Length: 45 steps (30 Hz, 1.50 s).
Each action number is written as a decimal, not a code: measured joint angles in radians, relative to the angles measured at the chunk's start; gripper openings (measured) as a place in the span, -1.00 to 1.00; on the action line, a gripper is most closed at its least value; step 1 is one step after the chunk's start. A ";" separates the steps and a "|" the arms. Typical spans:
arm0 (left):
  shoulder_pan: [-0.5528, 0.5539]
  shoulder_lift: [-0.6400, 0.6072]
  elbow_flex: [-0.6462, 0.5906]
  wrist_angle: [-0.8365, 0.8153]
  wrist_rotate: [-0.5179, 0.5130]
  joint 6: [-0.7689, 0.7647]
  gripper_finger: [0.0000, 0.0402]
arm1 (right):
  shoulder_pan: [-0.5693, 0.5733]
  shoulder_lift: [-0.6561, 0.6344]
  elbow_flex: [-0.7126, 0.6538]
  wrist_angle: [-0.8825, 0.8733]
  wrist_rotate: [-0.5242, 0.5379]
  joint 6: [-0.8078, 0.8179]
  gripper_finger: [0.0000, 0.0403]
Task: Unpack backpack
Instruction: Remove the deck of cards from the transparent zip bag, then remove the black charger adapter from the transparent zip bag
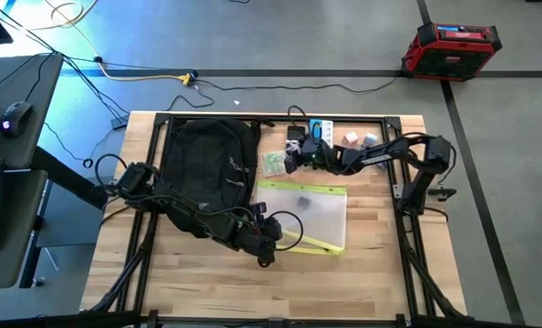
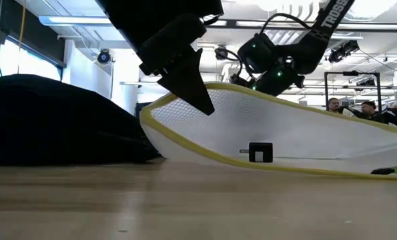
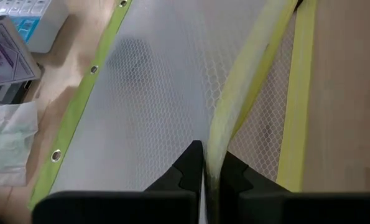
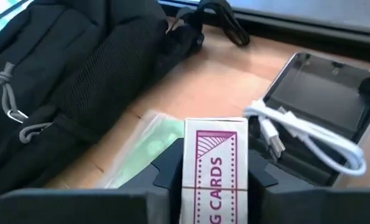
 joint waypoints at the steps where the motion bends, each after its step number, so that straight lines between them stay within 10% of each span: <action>1: 0.000 0.000 0.000 0.000 0.000 0.000 -1.00 | -0.002 -0.004 0.000 -0.002 0.000 -0.001 -0.49; 15: 0.000 0.000 0.000 0.000 0.000 0.000 -1.00 | 0.089 -0.271 0.001 -0.165 -0.020 -0.189 0.07; 22: 0.000 0.000 0.000 0.000 -0.002 -0.015 -1.00 | 0.503 -0.392 0.001 -0.342 0.131 -0.249 0.00; 31: 0.000 0.000 0.000 0.006 -0.100 -0.082 -1.00 | 0.935 -0.207 0.001 -0.207 0.297 -0.035 -0.07; 37: 0.013 0.000 0.000 0.053 -0.131 -0.114 -1.00 | 0.893 -0.031 0.001 -0.070 0.286 -0.011 -0.07; 45: -0.004 0.000 0.000 0.061 -0.121 -0.096 -1.00 | 0.775 -0.043 0.115 -0.505 0.449 0.240 -0.07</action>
